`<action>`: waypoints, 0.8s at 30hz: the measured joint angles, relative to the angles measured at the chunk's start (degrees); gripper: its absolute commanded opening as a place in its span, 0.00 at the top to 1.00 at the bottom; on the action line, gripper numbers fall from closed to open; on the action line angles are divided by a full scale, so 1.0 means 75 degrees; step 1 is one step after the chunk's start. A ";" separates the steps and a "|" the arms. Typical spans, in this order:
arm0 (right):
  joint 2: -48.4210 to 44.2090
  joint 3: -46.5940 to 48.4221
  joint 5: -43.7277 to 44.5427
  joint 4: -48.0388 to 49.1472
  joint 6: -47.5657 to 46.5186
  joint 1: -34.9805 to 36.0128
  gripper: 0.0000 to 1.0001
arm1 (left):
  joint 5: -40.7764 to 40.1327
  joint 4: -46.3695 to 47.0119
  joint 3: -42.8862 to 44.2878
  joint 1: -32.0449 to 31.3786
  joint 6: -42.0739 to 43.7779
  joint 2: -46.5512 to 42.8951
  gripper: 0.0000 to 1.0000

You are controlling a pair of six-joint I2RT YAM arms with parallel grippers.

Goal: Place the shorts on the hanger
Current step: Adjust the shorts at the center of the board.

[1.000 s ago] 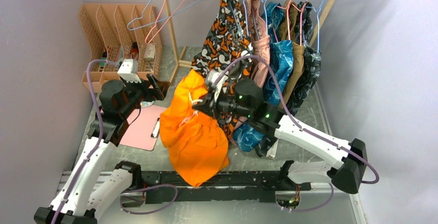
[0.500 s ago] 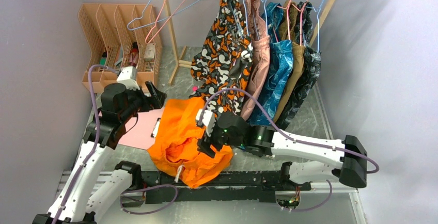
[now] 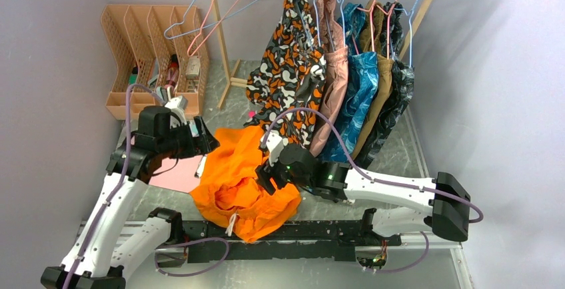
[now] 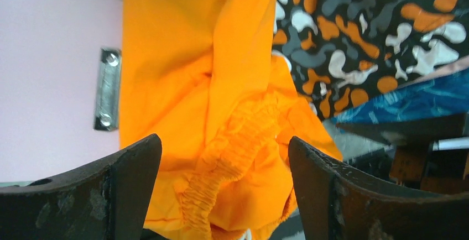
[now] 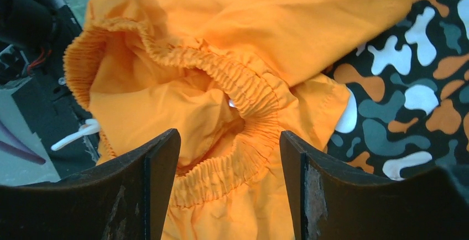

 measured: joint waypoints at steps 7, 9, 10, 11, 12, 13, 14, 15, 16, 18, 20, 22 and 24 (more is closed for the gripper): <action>-0.0105 -0.0122 0.0568 0.0023 0.0274 -0.0067 0.30 | 0.0825 -0.0536 -0.0959 -0.0213 -0.0020 0.0076 0.15; -0.0221 -0.0163 0.0691 0.0070 0.0326 -0.0067 0.30 | 0.0906 -0.0752 -0.1157 -0.0315 -0.0020 0.0079 0.15; -0.0271 -0.0201 0.0734 0.0099 0.0361 -0.0070 0.30 | 0.0912 -0.0822 -0.1195 -0.0332 -0.0020 0.0067 0.15; -0.0309 -0.0245 0.0769 0.0137 0.0405 -0.0070 0.30 | 0.0915 -0.0851 -0.1212 -0.0338 -0.0020 0.0055 0.15; -0.0329 -0.0300 0.0807 0.0175 0.0440 -0.0070 0.30 | 0.0915 -0.0854 -0.1239 -0.0344 -0.0020 0.0026 0.15; -0.0338 -0.0350 0.0831 0.0195 0.0469 -0.0070 0.30 | 0.0915 -0.0851 -0.1271 -0.0353 -0.0020 -0.0012 0.16; -0.0338 -0.0405 0.0857 0.0198 0.0495 -0.0070 0.30 | 0.0912 -0.0851 -0.1309 -0.0361 -0.0023 -0.0038 0.18; -0.0338 -0.0458 0.0880 0.0201 0.0530 -0.0070 0.30 | 0.0912 -0.0851 -0.1346 -0.0385 -0.0032 -0.0052 0.20; -0.0338 -0.0490 0.0898 0.0195 0.0554 -0.0070 0.30 | 0.0912 -0.0842 -0.1405 -0.0437 -0.0052 -0.0052 0.20; -0.0341 -0.0504 0.0933 0.0189 0.0568 -0.0070 0.30 | 0.0895 -0.0831 -0.1530 -0.0618 -0.0122 0.0000 0.20; -0.0361 -0.0504 0.0970 0.0192 0.0568 -0.0070 0.30 | 0.0831 -0.0831 -0.1655 -0.0968 -0.0236 0.0108 0.20; -0.0376 -0.0504 0.1008 0.0189 0.0560 -0.0070 0.30 | 0.0702 -0.0860 -0.1708 -0.1329 -0.0364 0.0195 0.21; -0.0405 -0.0504 0.1046 0.0189 0.0542 -0.0070 0.30 | 0.0548 -0.0868 -0.1711 -0.1760 -0.0533 0.0297 0.22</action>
